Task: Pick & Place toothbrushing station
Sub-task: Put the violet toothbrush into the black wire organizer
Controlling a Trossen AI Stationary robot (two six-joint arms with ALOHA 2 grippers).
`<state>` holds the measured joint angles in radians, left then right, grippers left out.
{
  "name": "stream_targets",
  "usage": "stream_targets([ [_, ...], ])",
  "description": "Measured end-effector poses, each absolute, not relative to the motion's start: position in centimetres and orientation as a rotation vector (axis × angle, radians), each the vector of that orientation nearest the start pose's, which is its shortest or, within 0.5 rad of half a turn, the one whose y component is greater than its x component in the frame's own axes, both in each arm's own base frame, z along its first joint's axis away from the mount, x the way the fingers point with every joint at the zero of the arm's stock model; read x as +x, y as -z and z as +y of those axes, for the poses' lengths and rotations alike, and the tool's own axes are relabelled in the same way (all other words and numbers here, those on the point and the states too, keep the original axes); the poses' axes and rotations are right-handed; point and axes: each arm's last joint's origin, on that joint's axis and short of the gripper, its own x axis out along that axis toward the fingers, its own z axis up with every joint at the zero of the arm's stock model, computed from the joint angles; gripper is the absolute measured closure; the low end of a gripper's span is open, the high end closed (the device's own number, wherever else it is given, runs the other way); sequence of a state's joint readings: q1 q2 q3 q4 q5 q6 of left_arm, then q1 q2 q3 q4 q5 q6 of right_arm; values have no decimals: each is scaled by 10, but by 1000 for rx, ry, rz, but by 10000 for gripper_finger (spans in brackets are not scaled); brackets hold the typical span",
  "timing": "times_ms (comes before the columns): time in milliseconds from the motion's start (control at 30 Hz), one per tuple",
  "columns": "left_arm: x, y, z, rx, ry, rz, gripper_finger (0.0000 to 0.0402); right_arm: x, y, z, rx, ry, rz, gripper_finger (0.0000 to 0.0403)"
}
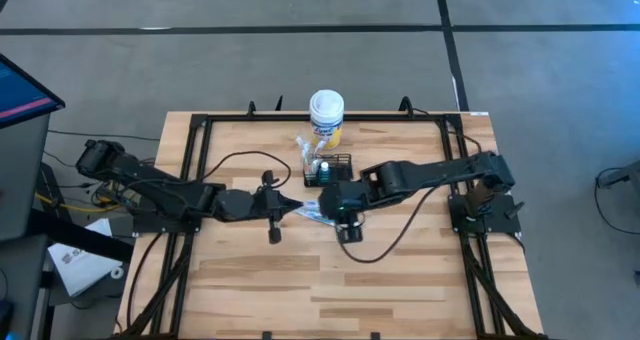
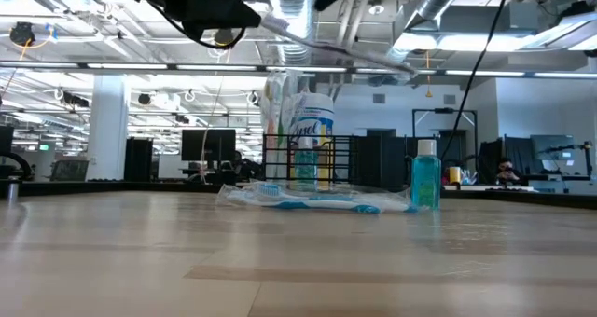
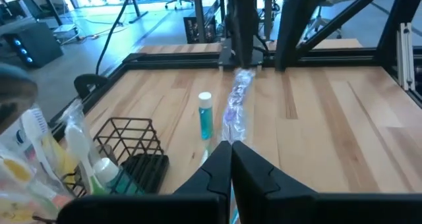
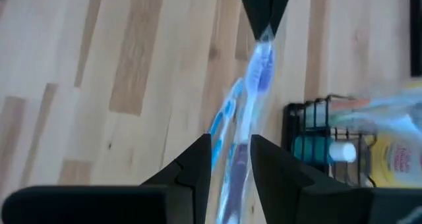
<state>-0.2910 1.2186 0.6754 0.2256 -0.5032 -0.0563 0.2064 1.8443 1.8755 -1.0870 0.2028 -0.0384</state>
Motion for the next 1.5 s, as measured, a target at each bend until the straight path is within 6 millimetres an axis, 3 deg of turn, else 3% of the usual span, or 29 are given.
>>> stream_targets([
  [833, 247, -245, -71, 92, -220, 304, 401, 389, -344, 59, -173, -22, 945, 306],
  [1233, 247, -243, -71, 98, -220, 315, 401, 413, -299, 61, -167, -98, 1066, 306],
  [1500, 247, -243, -71, 99, -220, 317, 401, 413, -300, 52, -129, -62, 1071, 306],
])
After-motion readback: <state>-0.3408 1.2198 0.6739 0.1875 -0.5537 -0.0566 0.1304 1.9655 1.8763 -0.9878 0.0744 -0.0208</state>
